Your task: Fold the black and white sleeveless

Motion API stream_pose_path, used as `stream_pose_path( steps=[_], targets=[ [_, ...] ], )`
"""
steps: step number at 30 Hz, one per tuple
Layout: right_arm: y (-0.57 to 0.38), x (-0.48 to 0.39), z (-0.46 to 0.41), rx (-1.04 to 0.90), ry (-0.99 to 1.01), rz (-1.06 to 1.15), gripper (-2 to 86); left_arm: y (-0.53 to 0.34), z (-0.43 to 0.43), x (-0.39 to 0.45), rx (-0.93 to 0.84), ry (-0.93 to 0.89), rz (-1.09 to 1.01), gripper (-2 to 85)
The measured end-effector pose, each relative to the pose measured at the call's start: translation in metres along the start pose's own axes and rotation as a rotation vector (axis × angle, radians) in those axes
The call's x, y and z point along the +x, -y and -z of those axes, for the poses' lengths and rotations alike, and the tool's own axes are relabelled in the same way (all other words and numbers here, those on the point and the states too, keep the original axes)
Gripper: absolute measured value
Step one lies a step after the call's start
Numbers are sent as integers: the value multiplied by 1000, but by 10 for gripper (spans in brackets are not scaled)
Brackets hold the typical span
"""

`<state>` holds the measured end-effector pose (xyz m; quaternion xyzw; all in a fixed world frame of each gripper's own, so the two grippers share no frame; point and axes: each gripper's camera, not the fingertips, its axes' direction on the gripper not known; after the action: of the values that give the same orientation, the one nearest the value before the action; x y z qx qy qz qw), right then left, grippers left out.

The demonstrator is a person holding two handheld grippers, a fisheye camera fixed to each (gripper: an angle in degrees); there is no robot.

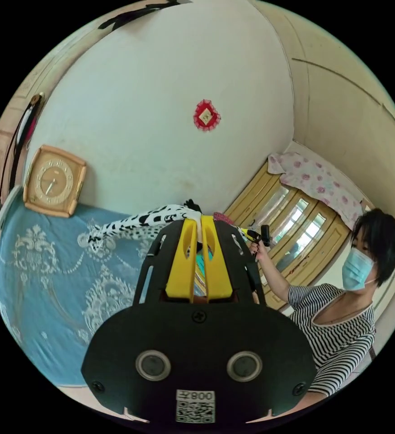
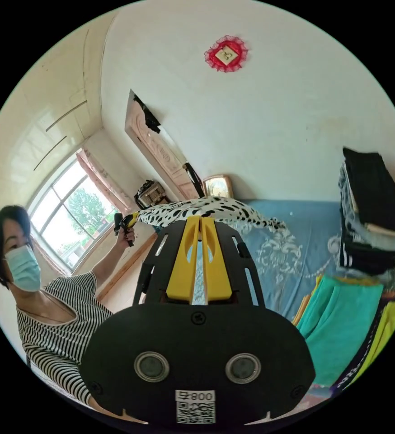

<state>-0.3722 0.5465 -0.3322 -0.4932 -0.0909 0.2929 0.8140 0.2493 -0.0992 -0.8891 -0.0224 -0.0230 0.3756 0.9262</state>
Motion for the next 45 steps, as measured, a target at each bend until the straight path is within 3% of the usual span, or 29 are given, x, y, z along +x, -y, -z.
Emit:
stream_pose_path(
  steps=[5, 9, 13, 28, 37, 41, 45],
  targets=[
    [-103, 41, -23, -126, 27, -195, 2, -155, -21, -49, -118, -1, 201, 22],
    [-197, 100, -68, -282, 14, -463, 1, -301, -58, -133, -259, 62, 500, 22],
    [-253, 140, -101, -377, -7, -652, 1, -394, -83, -182, -275, 58, 704, 22],
    [-267, 214, -144, -420, -62, -779, 3, -485, -114, -265, -366, 172, 790, 29],
    [-280, 246, -148, -324, 4, -830, 6, -544, -61, -313, -226, 165, 893, 71],
    [-271, 251, -138, -266, -47, -809, 7, -544, -33, -331, -156, 191, 883, 81],
    [-228, 258, -153, -202, -17, -706, 12, -487, -50, -370, -121, 158, 765, 89]
  ],
)
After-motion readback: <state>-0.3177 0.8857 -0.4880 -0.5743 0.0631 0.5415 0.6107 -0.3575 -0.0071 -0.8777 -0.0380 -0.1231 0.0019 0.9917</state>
